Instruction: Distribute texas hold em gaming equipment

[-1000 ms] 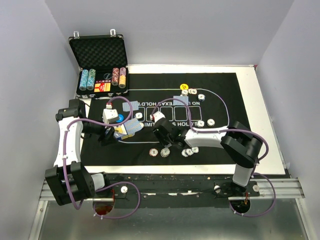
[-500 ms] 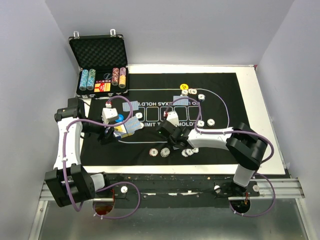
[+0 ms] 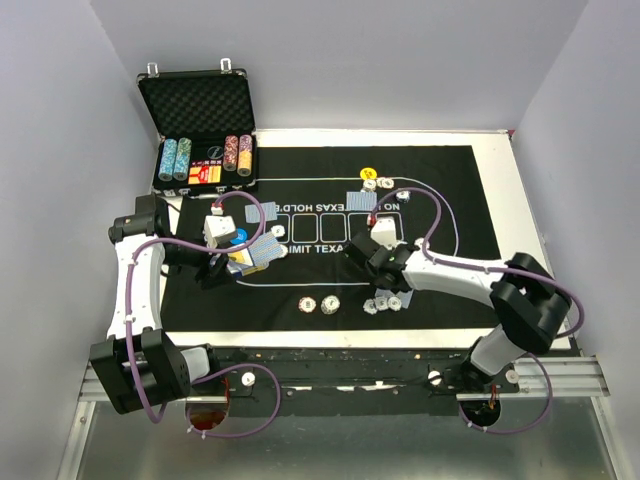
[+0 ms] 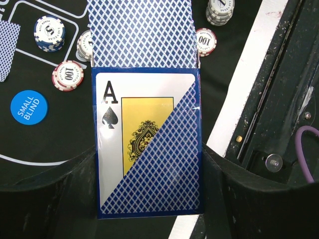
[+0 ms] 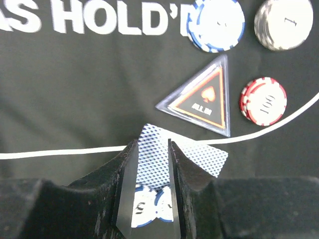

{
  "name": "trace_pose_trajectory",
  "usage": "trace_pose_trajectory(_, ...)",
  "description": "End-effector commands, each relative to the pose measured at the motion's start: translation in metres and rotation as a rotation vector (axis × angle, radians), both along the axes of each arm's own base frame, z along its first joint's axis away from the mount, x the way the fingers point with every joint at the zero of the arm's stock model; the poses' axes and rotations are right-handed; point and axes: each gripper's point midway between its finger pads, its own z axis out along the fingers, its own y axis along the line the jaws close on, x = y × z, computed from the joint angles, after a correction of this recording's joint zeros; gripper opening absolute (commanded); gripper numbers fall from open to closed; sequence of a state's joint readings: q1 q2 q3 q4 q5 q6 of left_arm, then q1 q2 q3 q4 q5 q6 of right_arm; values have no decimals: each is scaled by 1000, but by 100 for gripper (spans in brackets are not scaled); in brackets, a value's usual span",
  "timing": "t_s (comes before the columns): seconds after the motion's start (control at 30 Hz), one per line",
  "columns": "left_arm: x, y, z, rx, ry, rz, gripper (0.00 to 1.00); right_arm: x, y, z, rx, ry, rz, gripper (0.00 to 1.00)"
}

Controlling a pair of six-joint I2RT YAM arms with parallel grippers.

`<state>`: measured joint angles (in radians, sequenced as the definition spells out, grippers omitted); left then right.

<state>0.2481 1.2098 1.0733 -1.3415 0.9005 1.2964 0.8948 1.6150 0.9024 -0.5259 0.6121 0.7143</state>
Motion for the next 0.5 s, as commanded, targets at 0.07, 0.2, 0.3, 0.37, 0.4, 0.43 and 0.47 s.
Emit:
trace_pose_trajectory(0.07, -50, -20, 17, -106, 211, -14, 12, 34, 70, 87, 218, -117, 163, 44)
trace_pose_trajectory(0.2, -51, -21, 17, -108, 209, -19, 12, 44, 125, 143, 424, -155, 303, 57)
trace_pose_trajectory(0.3, -52, -21, 16, -111, 212, -18, 12, 39, 167, 177, 610, -155, 419, 69)
trace_pose_trajectory(0.37, -52, -21, 16, -111, 212, -18, 12, 33, 185, 188, 698, -140, 471, 76)
trace_pose_trajectory(0.4, -52, -22, 15, -111, 213, -20, 12, 28, 194, 191, 738, -123, 501, 79)
trace_pose_trajectory(0.43, -52, -22, 16, -112, 211, -19, 12, 29, 199, 190, 760, -116, 503, 81)
trace_pose_trajectory(0.47, -53, -22, 16, -112, 212, -19, 12, 22, 208, 190, 804, -78, 537, 83)
